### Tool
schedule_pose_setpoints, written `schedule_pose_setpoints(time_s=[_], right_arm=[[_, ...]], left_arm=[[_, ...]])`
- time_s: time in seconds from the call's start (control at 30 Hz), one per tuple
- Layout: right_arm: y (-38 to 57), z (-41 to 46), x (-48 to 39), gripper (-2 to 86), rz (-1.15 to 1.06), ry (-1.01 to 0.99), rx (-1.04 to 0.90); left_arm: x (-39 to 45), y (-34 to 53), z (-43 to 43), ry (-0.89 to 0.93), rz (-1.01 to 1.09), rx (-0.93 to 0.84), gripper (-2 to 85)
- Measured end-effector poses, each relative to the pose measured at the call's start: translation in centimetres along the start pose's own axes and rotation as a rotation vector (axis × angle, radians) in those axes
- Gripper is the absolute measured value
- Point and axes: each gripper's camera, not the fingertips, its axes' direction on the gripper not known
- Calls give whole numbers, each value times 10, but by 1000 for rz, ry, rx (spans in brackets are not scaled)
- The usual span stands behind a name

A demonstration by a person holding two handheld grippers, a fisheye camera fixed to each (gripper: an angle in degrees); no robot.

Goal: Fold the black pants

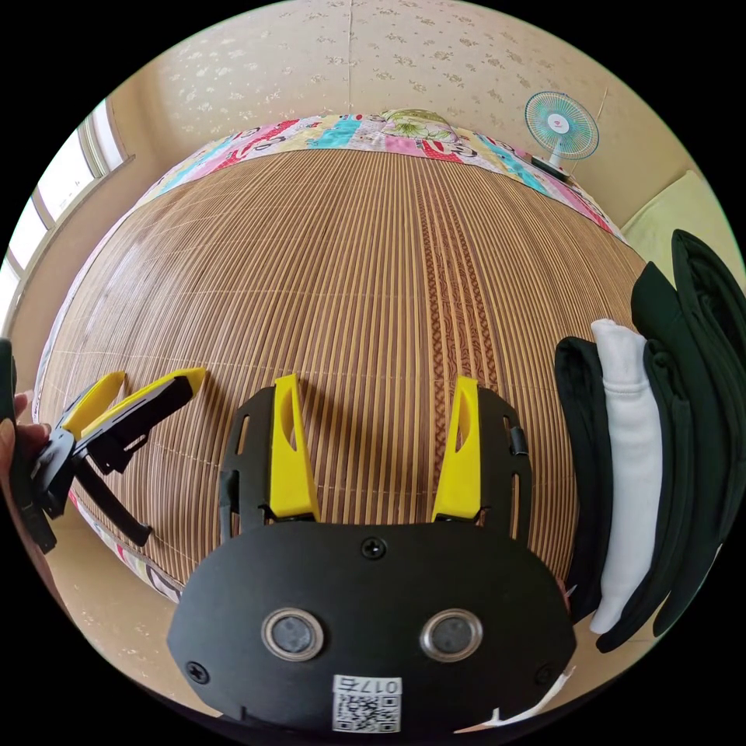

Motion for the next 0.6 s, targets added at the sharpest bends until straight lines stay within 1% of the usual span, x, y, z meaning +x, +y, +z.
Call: schedule_pose_setpoints(time_s=[0.6], right_arm=[[-1, 0, 6, 254, 3, 2, 0]], left_arm=[[-1, -1, -11, -15, 5, 10, 285]])
